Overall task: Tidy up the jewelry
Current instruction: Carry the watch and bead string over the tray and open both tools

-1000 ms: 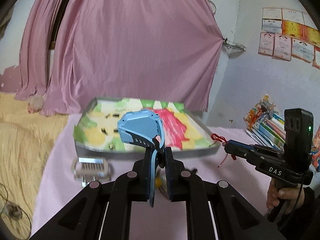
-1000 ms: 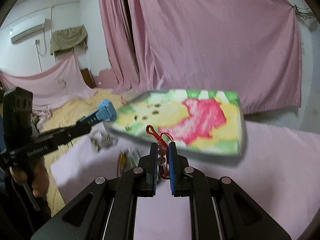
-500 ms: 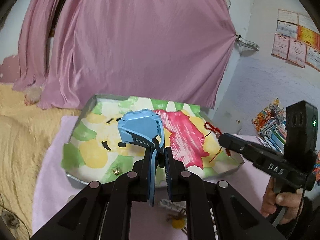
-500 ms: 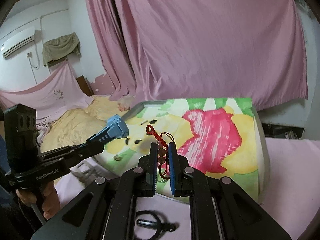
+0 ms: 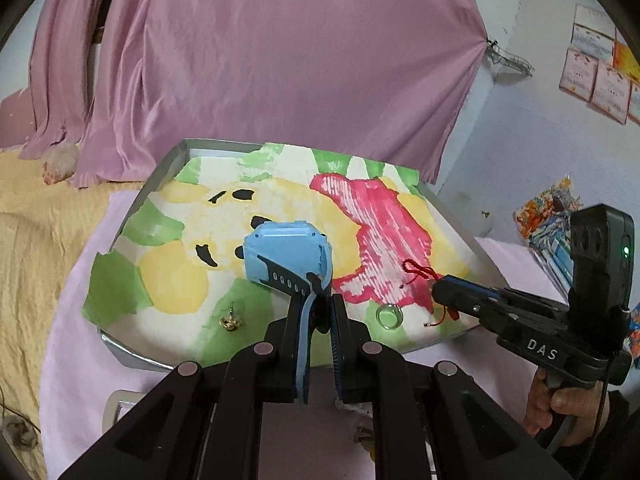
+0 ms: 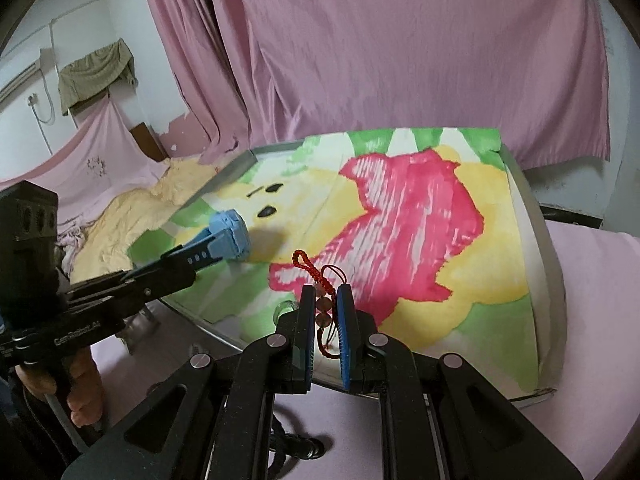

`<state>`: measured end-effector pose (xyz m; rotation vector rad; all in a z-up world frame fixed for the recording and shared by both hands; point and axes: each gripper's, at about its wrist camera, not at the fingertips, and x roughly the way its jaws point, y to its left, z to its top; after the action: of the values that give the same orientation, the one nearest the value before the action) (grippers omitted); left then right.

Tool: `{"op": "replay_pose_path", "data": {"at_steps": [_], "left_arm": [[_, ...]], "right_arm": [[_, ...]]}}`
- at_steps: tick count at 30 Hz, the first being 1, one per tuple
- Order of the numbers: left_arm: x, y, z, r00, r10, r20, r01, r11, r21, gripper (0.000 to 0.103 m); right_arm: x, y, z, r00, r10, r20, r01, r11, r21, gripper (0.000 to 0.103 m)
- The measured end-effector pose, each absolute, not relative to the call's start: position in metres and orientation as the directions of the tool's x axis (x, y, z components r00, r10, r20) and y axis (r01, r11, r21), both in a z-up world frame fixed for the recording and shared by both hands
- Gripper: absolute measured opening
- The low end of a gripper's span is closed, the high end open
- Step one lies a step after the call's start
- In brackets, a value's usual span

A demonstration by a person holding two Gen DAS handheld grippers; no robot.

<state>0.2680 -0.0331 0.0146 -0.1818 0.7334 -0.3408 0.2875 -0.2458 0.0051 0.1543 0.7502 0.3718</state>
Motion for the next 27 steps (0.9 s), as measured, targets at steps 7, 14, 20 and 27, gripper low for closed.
{"op": "replay_pose_path", "data": {"at_steps": [7,14,20,27], "left_arm": [[0.266,-0.032,0.014,0.689,-0.357,-0.631,0.235,0.933,-0.272,0.013],[0.263,-0.025,0.015,0.719,-0.334,-0.610,0.198,0.939,-0.281,0.048],[0.256,-0.015,0.019,0.763,-0.312,-0.565,0.162,0.940,-0.301,0.065],[0.239,-0.013,0.032,0.834,-0.279,-0.475,0.162,0.948,-0.273,0.094]], "right_arm": [[0.293,-0.244,-0.002,0.649,0.379,-0.659,-0.266,0.925,0.270,0.010],[0.289,-0.250,0.000,0.671,0.367,-0.644,-0.244,0.930,0.275,0.037],[0.278,-0.260,0.008,0.734,0.345,-0.586,-0.217,0.936,0.278,0.047],[0.259,-0.268,0.021,0.814,0.301,-0.496,-0.187,0.946,0.266,0.073]]}}
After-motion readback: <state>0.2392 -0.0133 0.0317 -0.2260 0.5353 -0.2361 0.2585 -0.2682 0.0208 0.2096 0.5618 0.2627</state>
